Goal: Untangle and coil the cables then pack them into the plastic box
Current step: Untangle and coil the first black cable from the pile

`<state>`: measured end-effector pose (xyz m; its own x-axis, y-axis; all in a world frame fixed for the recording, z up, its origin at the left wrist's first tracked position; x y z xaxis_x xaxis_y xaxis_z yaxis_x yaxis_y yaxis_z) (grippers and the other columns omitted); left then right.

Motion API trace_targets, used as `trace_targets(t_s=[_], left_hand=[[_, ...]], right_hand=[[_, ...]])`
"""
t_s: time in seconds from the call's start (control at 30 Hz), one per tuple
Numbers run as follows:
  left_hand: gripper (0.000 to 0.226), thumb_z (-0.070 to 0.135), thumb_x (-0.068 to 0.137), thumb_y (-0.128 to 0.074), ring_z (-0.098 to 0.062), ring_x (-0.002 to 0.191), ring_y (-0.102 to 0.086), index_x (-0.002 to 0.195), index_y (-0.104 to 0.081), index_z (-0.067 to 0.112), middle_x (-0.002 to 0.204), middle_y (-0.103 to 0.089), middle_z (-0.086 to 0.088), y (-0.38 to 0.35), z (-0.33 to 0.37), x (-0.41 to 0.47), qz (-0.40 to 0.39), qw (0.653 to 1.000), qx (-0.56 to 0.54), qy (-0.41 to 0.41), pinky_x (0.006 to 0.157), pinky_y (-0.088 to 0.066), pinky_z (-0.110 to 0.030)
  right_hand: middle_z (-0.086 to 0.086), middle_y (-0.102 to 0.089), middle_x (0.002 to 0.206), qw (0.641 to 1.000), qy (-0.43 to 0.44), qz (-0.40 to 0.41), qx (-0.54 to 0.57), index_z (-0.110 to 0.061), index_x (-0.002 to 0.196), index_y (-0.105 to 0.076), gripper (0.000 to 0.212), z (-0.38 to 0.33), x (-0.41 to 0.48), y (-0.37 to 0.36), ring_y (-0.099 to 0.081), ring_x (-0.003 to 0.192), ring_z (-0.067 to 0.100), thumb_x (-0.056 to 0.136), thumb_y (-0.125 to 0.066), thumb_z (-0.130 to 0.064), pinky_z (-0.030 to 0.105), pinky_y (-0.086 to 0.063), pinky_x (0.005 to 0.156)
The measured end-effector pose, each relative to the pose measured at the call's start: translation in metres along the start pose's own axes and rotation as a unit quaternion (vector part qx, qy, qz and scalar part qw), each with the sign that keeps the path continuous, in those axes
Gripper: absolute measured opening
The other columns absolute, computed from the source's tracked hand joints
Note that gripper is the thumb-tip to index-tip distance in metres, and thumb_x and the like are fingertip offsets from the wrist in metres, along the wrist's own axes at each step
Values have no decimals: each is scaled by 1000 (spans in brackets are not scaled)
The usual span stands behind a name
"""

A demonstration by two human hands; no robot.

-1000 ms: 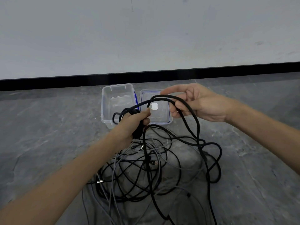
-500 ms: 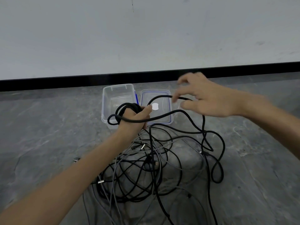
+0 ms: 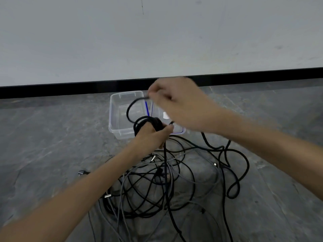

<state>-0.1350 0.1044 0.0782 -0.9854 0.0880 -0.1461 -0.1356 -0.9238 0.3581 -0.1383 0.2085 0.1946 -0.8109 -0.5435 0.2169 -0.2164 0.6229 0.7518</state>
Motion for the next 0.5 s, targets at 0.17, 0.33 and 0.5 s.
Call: trace_targets(t_s=[0.17,0.33,0.5], left_hand=[[27,24,98,-53,-12,50,-42,75,-62,14,53,-47,5,-5,-6,-10,-57,998,-19,12,54,-39,-27],[21,16,95,-56,-15,50,-51,82,-69,7,51,-53,1,11,-18,-6,52,996,-43,62,64,-50,-28],[16,12,95,-57,-10,52,-53,82,-66,10,67,-62,0,38,-33,-1,201,949,-200,136,52,-44,-16]], right_hand=[[0,-63,67,952,-89,135,261,-17,103,-54,21,29,14,36,-69,65,13,103,-34,-10,17,-44,60],[-2,-64,77,879,-190,311,309,-22,107,-53,32,83,3,59,-60,60,8,100,-26,-5,17,-41,56],[-2,-61,73,847,-258,379,267,-18,102,-56,37,135,-29,57,-52,54,7,92,-30,7,15,-40,48]])
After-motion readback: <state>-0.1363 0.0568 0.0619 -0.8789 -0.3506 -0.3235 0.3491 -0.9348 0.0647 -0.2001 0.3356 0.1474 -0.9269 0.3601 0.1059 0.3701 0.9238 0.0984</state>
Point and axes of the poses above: each hand's wrist, its own x-axis towards the middle knuckle, its own y-axis out of the back of the hand, z = x × y, the point moved 2 cm from there along x, towards the middle knuckle
